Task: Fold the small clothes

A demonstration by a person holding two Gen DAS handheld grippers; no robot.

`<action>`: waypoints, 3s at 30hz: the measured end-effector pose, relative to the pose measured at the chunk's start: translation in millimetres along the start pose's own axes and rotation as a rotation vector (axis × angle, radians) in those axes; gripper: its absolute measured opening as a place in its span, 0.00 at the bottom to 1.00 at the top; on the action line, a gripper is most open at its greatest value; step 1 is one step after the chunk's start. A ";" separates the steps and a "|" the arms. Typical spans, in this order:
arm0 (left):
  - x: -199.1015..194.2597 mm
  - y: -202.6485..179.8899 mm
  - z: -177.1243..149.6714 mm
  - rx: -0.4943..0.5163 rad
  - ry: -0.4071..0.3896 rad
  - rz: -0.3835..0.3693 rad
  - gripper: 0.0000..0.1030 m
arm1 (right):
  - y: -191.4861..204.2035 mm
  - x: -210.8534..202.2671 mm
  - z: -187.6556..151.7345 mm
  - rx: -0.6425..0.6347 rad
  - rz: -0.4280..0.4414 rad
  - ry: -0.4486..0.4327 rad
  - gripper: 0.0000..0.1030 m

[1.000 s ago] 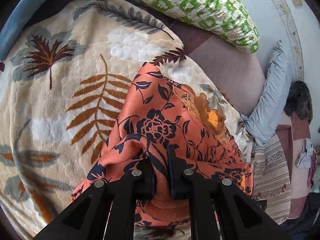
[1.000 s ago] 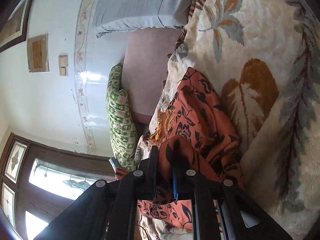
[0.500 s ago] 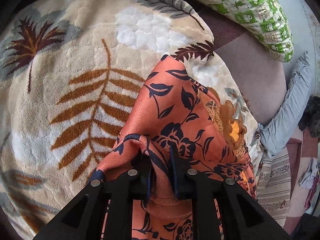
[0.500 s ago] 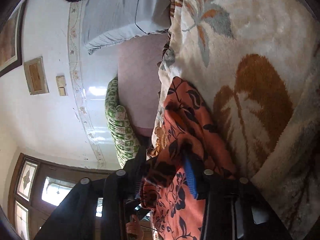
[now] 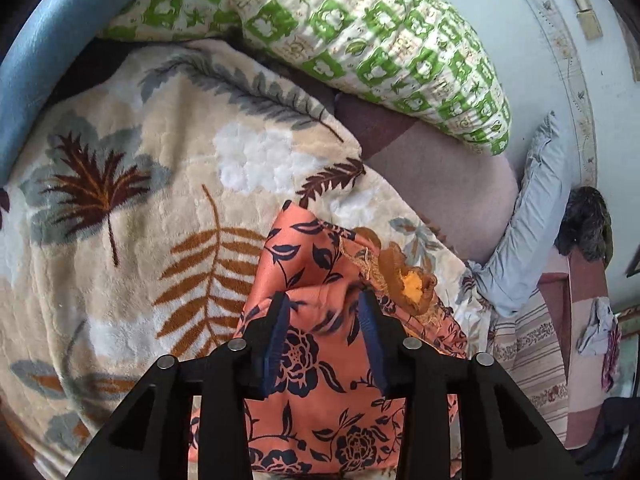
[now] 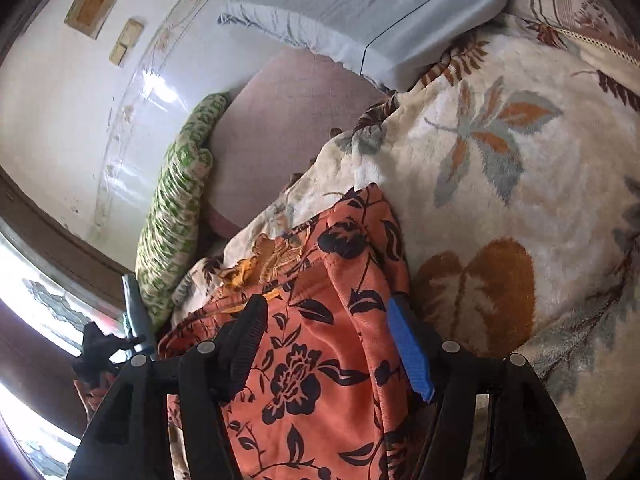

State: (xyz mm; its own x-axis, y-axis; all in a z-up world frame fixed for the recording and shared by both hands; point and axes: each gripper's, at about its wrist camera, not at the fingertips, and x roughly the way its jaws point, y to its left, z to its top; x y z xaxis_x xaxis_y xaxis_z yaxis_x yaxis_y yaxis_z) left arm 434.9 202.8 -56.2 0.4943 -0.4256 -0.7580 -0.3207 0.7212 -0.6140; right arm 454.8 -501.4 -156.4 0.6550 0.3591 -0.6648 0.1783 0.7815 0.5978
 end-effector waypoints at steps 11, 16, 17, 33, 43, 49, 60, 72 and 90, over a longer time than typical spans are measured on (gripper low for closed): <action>44.0 -41.6 -33.7 0.422 0.060 0.318 0.47 | 10.8 32.1 8.5 -0.076 -0.132 0.047 0.64; 86.3 -43.0 -30.5 0.438 0.096 0.410 0.47 | 18.2 47.1 11.9 -0.149 -0.221 0.053 0.64; 92.6 -41.1 -30.0 0.425 0.105 0.413 0.47 | 18.9 49.7 12.9 -0.161 -0.239 0.053 0.64; 67.4 -57.2 -37.2 0.434 -0.090 0.406 0.09 | 50.0 27.1 30.8 -0.268 -0.192 -0.036 0.08; 42.2 -65.4 -13.9 0.352 -0.219 0.366 0.06 | 46.4 31.8 64.7 -0.206 -0.171 -0.098 0.07; 92.2 -50.2 11.4 0.261 -0.164 0.444 0.06 | 17.2 62.3 73.0 -0.092 -0.196 -0.092 0.07; 100.9 -37.2 7.8 0.246 -0.095 0.488 0.10 | 13.2 54.3 64.6 -0.085 -0.266 -0.044 0.22; -17.6 -1.5 -93.2 0.065 -0.033 0.223 0.44 | -6.0 -29.4 -50.4 0.076 -0.218 0.035 0.54; 29.7 36.2 -113.4 -0.129 0.058 0.198 0.44 | 3.5 -31.5 -57.2 -0.004 -0.143 -0.049 0.12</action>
State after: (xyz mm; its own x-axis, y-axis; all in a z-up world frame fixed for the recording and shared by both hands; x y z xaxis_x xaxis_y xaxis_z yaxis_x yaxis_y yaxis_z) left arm 346.4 154.3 -125.9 0.3651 -0.3164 -0.8756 -0.5091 0.7196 -0.4723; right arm 392.8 -480.8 -158.9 0.6584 0.2186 -0.7202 0.2698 0.8248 0.4969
